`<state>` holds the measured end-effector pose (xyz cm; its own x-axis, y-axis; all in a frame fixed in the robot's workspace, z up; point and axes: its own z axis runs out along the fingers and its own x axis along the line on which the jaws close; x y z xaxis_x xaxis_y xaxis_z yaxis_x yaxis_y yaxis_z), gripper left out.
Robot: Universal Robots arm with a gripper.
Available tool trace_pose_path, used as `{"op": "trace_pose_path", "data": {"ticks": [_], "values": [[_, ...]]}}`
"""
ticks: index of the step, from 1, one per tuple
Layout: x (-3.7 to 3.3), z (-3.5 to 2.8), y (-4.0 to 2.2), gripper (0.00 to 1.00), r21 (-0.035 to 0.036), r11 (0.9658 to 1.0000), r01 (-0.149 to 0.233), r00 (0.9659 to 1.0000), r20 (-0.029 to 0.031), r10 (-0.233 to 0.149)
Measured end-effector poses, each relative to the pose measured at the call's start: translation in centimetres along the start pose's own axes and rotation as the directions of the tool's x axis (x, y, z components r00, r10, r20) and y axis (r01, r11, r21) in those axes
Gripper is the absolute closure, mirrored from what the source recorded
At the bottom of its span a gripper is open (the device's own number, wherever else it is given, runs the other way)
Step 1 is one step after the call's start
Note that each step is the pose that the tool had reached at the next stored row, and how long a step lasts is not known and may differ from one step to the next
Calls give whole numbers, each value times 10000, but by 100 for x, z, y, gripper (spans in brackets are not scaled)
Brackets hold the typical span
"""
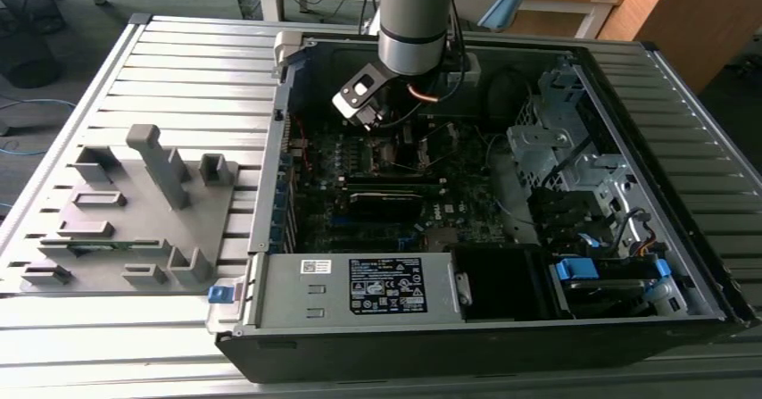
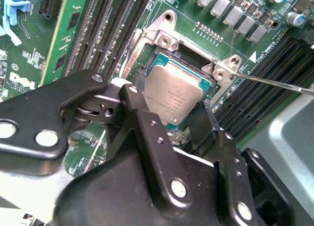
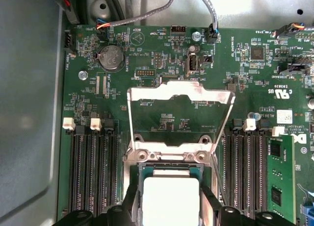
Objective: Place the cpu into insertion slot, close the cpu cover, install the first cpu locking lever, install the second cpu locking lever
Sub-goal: 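Place the cpu into insertion slot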
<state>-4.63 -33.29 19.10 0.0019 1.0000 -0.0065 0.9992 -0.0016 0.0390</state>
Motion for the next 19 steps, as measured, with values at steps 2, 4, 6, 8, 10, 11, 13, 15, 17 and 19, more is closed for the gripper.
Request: {"op": "trace_pose_path", "data": {"ticks": [2,4,6,8,10,11,13,15,17,19], "values": [[-1,-2,0,39,3,10000,1,10000,4,-1],[-1,-4,0,39,4,10000,1,10000,5,-1],[-1,-20,0,39,4,10000,1,10000,6,-1],[-1,-42,1,39,3,10000,0,10000,4,0],[-1,-73,3,39,3,10000,1,10000,3,-1],[-1,-92,3,39,4,10000,1,10000,4,-1],[-1,-126,5,39,3,10000,0,10000,3,0],[-2,-154,6,39,3,10000,1,10000,3,-1],[-1,-159,6,39,2,10000,1,10000,1,-1],[-2,-161,6,39,2,10000,1,10000,2,-1]]}}
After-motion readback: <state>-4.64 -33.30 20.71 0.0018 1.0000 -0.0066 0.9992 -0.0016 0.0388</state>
